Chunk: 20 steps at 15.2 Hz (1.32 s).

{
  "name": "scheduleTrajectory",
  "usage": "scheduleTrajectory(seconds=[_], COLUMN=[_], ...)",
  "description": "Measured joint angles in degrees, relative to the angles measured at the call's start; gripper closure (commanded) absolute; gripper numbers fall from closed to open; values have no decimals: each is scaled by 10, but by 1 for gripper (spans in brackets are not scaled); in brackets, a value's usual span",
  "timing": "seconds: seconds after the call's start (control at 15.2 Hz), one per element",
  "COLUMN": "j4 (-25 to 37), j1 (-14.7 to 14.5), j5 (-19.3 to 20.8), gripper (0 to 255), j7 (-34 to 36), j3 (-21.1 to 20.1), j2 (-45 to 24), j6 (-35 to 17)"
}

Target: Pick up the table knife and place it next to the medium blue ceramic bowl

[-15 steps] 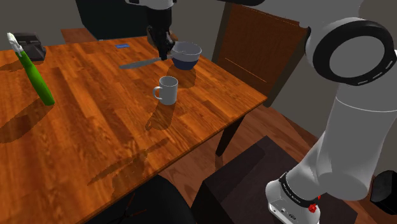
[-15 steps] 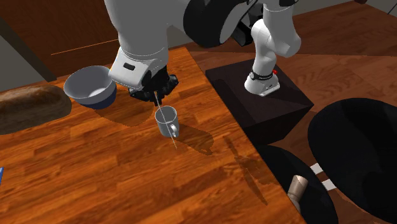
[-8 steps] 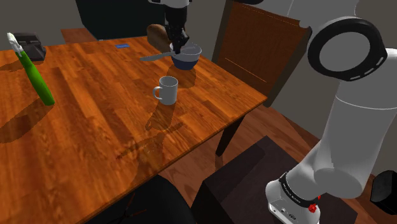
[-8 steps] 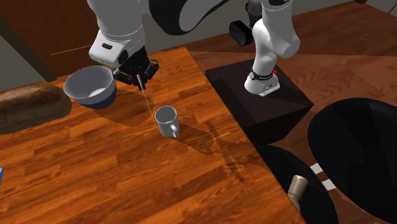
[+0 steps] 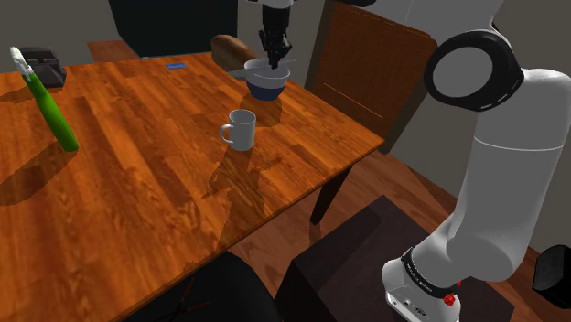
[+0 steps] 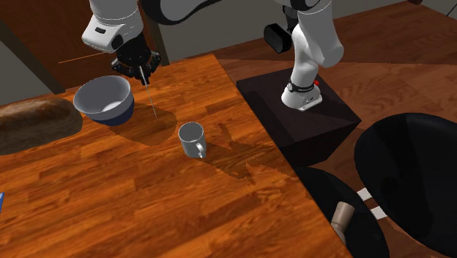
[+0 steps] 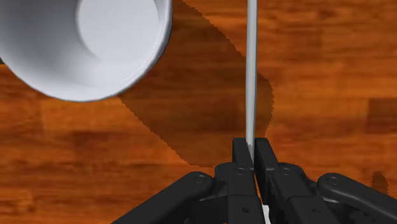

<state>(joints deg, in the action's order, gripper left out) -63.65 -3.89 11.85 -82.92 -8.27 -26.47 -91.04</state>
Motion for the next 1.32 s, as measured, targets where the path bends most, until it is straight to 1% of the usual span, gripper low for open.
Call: scheduleTrajectory(seconds=[0.2,0.73,1.32], j4=[-24,-107,-172], j1=[7,13,15], j5=[-1,-1,2], gripper=[255,255,255], j7=[-4,4,15], j3=[2,2,3], j2=[2,16,13], j6=[-23,-91,-158])
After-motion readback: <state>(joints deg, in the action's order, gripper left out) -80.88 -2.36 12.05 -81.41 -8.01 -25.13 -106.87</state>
